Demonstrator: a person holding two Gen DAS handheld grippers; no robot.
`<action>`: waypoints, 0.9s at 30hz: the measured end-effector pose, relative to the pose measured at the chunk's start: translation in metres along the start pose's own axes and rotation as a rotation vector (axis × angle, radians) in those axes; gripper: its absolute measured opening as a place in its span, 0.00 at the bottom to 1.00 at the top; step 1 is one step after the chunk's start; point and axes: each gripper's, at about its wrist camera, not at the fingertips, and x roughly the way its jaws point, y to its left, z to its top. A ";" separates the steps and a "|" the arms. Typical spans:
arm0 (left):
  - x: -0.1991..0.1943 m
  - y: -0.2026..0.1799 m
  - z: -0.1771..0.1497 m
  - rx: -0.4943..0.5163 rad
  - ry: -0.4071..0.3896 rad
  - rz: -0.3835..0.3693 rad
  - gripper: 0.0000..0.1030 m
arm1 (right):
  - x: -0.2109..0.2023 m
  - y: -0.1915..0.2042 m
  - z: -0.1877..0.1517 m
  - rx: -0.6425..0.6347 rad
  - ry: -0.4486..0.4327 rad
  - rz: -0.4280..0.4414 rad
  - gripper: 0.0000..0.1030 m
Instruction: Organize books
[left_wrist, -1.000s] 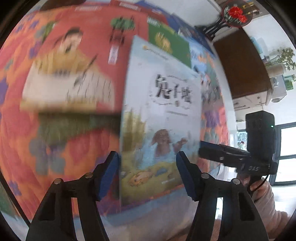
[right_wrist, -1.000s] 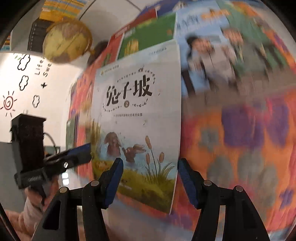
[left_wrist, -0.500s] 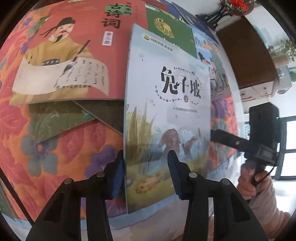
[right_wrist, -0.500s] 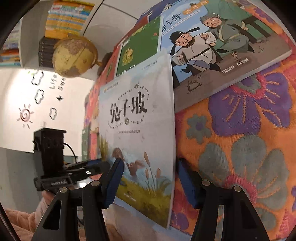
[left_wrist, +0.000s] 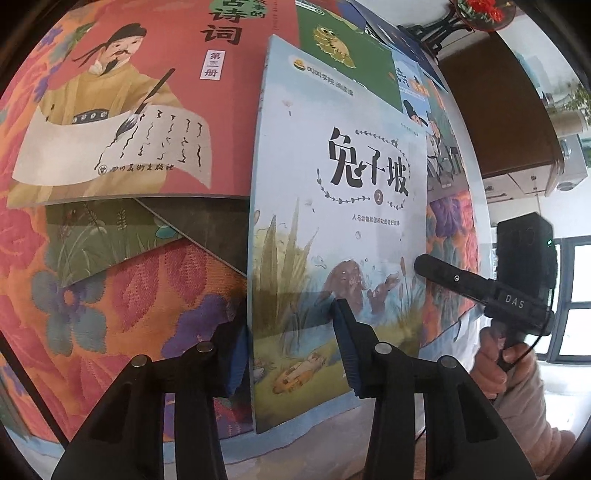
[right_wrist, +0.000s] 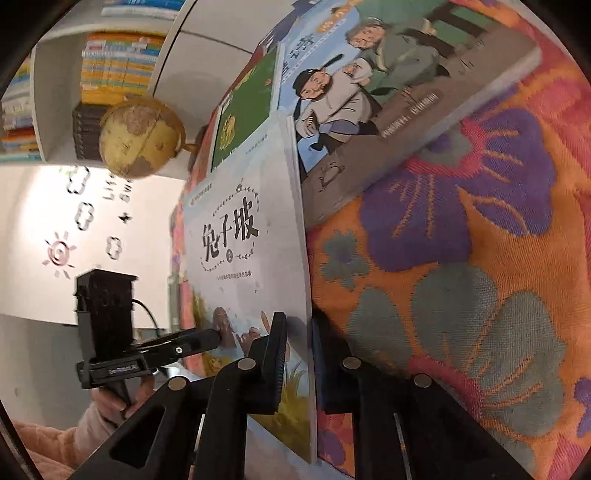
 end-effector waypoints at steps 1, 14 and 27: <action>0.000 -0.001 0.000 0.005 -0.001 0.006 0.38 | 0.000 0.003 0.000 -0.002 0.000 -0.017 0.11; -0.021 -0.025 -0.012 0.090 -0.015 0.058 0.35 | -0.018 0.048 -0.011 -0.094 -0.028 -0.100 0.13; -0.053 -0.046 -0.029 0.198 -0.094 0.070 0.35 | -0.032 0.098 -0.026 -0.253 -0.033 -0.118 0.13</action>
